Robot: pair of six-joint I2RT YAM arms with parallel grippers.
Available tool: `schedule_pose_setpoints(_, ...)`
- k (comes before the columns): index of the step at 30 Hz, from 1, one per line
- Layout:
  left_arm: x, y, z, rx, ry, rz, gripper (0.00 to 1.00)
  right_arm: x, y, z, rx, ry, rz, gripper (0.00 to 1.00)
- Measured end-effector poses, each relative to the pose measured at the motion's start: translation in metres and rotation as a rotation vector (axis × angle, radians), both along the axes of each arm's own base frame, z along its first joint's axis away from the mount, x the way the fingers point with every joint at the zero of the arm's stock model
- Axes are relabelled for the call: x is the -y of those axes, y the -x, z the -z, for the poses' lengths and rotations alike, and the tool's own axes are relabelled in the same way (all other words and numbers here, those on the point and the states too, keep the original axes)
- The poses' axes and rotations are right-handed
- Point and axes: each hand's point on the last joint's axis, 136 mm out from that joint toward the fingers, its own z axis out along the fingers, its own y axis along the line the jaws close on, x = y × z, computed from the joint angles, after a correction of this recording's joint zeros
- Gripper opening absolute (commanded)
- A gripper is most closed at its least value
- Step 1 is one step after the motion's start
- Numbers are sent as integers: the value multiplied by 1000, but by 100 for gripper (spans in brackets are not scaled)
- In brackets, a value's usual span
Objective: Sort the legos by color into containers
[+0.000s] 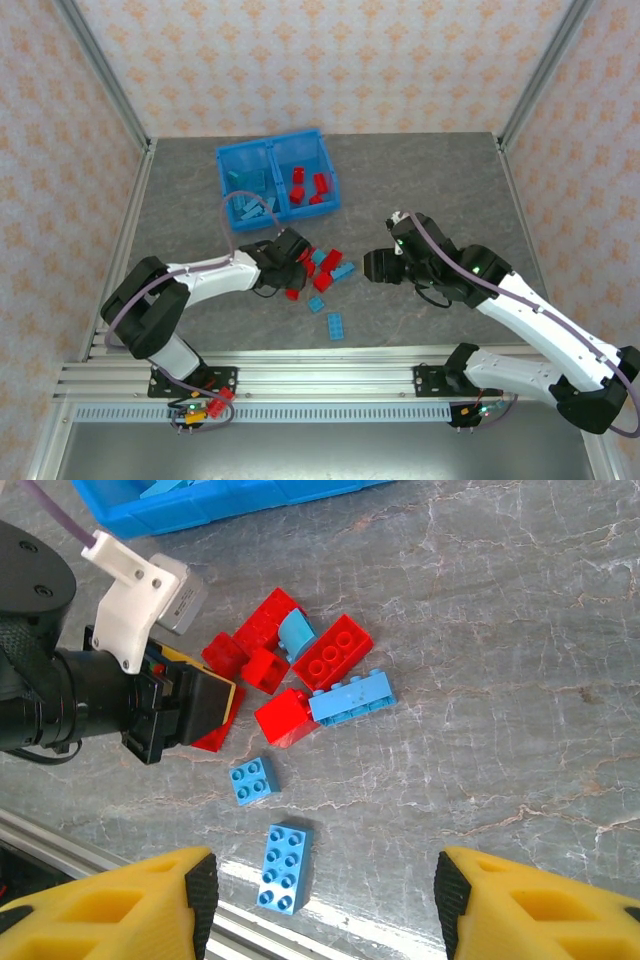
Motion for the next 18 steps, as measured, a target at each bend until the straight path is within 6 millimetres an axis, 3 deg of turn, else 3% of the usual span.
schedule_pose_setpoints(4, -2, 6, 1, -10, 17, -12, 31, 0, 0, 0, -2, -2, 4, 61)
schedule_pose_setpoints(6, -4, 13, 2, -24, 35, -19, 42, 0, 0, 0, -3, -4, 6, 61)
schedule_pose_setpoints(11, -9, 28, 8, -73, 47, -39, 42, 0, 0, 0, -3, -4, 6, 61)
schedule_pose_setpoints(14, -7, 30, 9, -85, 58, -45, 31, 0, 0, 0, -3, -4, 6, 61)
schedule_pose_setpoints(18, -6, 31, 9, -91, 73, -56, 8, 0, 0, 0, -5, -6, 8, 61)
